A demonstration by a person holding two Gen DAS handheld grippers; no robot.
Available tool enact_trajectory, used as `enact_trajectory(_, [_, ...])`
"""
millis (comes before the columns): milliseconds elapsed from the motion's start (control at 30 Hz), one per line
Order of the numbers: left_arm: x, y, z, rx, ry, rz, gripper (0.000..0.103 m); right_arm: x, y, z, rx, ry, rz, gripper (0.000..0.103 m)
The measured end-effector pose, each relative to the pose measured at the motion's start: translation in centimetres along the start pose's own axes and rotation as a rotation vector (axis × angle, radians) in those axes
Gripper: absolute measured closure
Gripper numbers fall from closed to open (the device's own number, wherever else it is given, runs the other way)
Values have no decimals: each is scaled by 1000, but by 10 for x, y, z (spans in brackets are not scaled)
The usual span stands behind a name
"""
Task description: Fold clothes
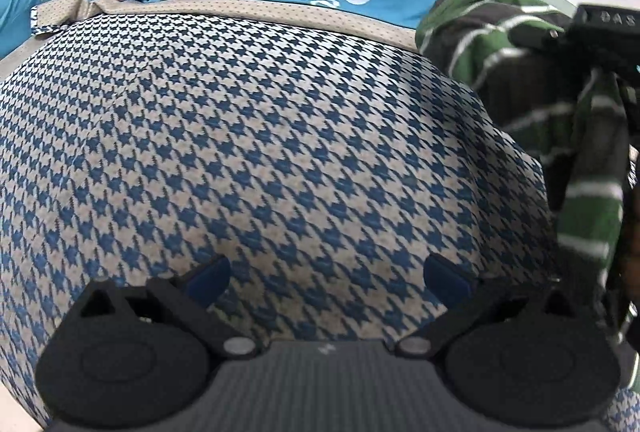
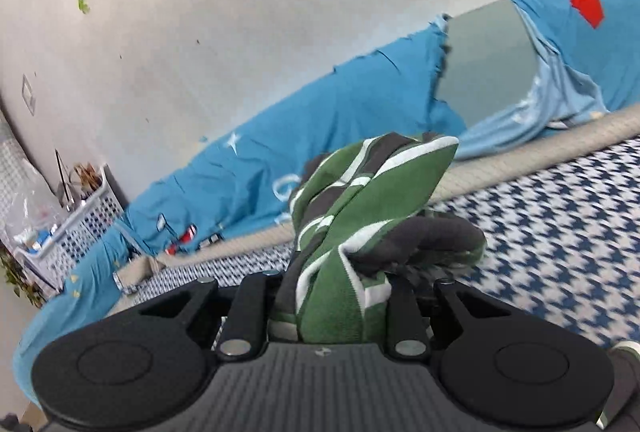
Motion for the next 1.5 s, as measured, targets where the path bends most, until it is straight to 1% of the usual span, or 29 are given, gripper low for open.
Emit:
enact_trajectory(133, [3,-2,3,-15,-19,6,0,21,-1,3,15,39,-23,81])
enact_trajectory(167, [3,-2,3,-19,-21,9,0,27,-1,3,19,53,-25,78])
enact_trajectory(233, [5,-2,3,-22,-23,15,0,37,4,-1,29,72,-8,75])
enact_trajectory(267, [6,-2,2,-21,-23,18,0,42,6,-3,25,72,12,65])
enact_trajectory(300, [7,-3,1,-21,-23,21,0,46,9,-4,17,76,33,46])
enact_trajectory(333, [7,-2,0,-19,-24,22,0,48,11,-4,6,86,52,39])
enact_trajectory(367, [8,-2,0,-18,-24,23,0,49,12,-4,-5,96,65,34])
enact_trajectory(467, [7,-1,-2,-18,-20,26,0,42,10,-3,-45,100,52,34])
enact_trajectory(700, [2,-1,-8,-6,0,17,0,11,1,-16,-75,119,26,34])
enact_trajectory(900, [-3,-4,-18,1,45,-10,0,-17,-4,-31,-107,144,4,34])
enact_trajectory(1067, [-5,1,-29,41,83,-10,0,-35,-2,-44,-157,150,19,34])
enact_trajectory(1200, [-6,4,-38,73,99,-12,0,-49,3,-49,-199,126,44,34])
enact_trajectory(1333, [-6,3,-47,99,103,-26,0,-61,13,-51,-255,87,75,34])
enact_trajectory(1433, [-7,4,-55,140,118,-43,0,-67,21,-51,-287,54,102,34])
enact_trajectory(1500, [-3,5,-57,144,121,-38,0,-70,25,-51,-300,37,118,34])
Point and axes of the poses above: each gripper's, at about its wrist camera, not at the fingertips, and x roughly the way its jaws point, z to its left, y to its underside, the point moved 5 cm from there along x, roughly the way its jaws point, and after that the axes turned 14 degrees about y, right-handed, at the moved point
